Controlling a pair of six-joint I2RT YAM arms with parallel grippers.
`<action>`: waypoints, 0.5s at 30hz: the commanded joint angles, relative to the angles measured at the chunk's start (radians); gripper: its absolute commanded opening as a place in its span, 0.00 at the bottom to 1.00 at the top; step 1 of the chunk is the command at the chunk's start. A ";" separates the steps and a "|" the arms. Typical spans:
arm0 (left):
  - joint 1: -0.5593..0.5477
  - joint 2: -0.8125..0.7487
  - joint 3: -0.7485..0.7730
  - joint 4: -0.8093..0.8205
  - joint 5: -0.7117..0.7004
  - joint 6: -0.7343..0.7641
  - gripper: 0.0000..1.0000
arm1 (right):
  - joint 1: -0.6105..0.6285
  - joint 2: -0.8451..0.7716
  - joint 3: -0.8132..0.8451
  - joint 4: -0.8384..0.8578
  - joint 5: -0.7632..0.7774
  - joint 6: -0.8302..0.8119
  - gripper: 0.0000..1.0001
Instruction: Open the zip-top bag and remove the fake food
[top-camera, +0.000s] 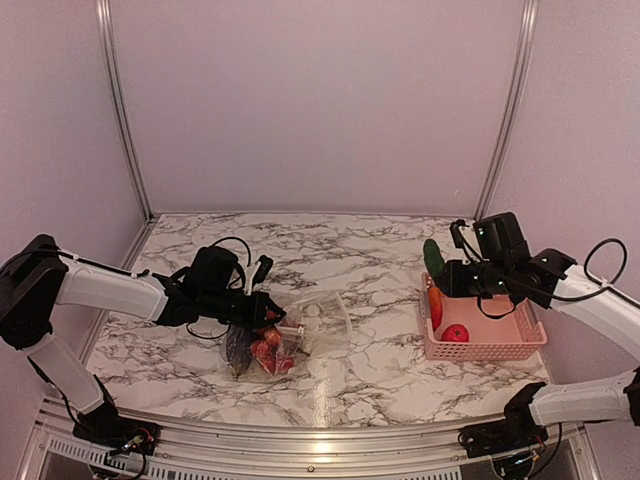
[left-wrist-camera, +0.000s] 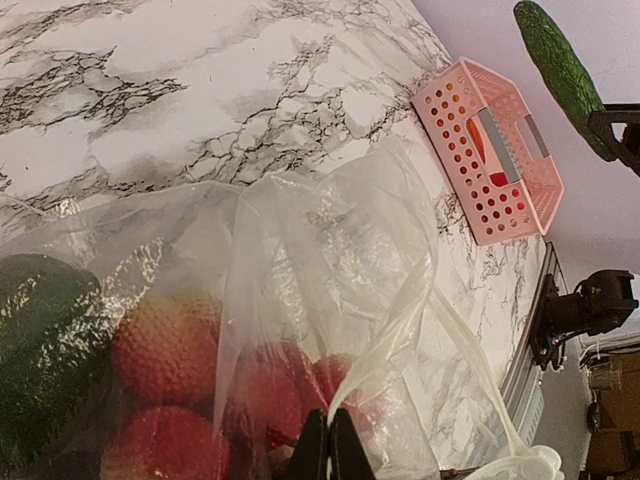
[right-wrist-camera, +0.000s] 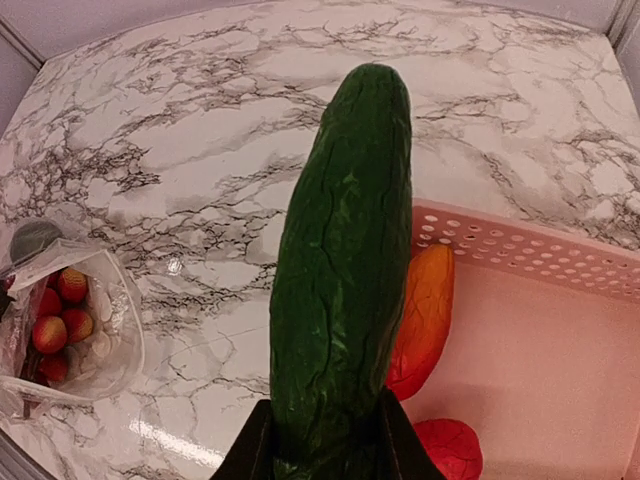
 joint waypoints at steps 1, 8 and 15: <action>0.009 0.018 0.019 0.015 0.007 -0.005 0.00 | -0.115 -0.066 -0.079 0.033 -0.006 0.071 0.00; 0.014 0.026 0.026 0.014 0.014 -0.003 0.00 | -0.219 -0.185 -0.198 0.058 0.013 0.160 0.00; 0.016 0.041 0.040 0.015 0.025 -0.003 0.00 | -0.234 -0.209 -0.275 0.054 0.045 0.243 0.00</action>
